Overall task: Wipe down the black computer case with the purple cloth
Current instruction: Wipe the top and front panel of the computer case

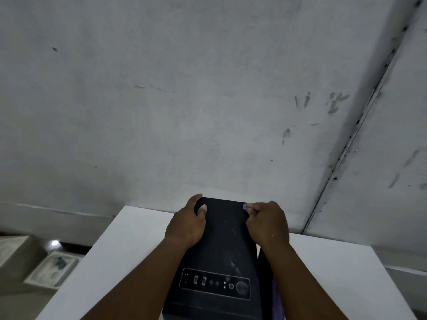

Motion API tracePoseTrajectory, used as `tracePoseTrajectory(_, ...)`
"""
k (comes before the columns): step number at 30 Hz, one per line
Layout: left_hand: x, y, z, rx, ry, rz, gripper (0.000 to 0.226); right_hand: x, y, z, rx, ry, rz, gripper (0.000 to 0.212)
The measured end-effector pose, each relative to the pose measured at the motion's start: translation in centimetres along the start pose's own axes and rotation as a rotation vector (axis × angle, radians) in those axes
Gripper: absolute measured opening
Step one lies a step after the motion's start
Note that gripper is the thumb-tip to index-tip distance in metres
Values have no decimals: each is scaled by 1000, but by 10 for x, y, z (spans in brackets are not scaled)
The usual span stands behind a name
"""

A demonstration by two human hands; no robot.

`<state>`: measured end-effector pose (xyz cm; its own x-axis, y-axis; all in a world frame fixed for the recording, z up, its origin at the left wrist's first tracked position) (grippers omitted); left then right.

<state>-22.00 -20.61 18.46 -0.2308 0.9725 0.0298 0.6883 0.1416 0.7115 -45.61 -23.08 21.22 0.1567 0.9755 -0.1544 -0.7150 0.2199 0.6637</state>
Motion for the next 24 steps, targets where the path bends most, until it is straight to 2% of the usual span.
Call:
tracePoseTrajectory(5,0,-1,2,6,-1,-1,48,-2,-4,4,19,-28,50,25)
tracePoseTrajectory(9,-1,-2,2,19,-1,0,48,24,-2,8,57,39,67,20)
tracePoseTrajectory(14,-2,-4,4,45,5,-3,47,48,-6,12,76,14,139,13)
tracePoseTrajectory(18,-1,-4,6,70,11,-2,46,41,5,20,36,-42,77,15)
tracePoseTrajectory(20,-1,-3,6,73,13,-5,46,45,3,28,96,-29,50,19)
tracePoseTrajectory(24,-1,-3,6,64,9,-11,45,62,-11,51,332,126,118,26)
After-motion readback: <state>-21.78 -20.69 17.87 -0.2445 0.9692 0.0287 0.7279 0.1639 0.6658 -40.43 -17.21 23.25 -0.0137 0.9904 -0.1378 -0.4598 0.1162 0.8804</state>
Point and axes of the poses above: each hand's wrist, its own x-axis away from the middle knuckle, its own y-axis out of the back of the hand, z = x × y, the point moved 8 cm from there along -x, towards the middle knuckle, and after that the axes turned 4 degrees about -x, right-handed, at the moved point
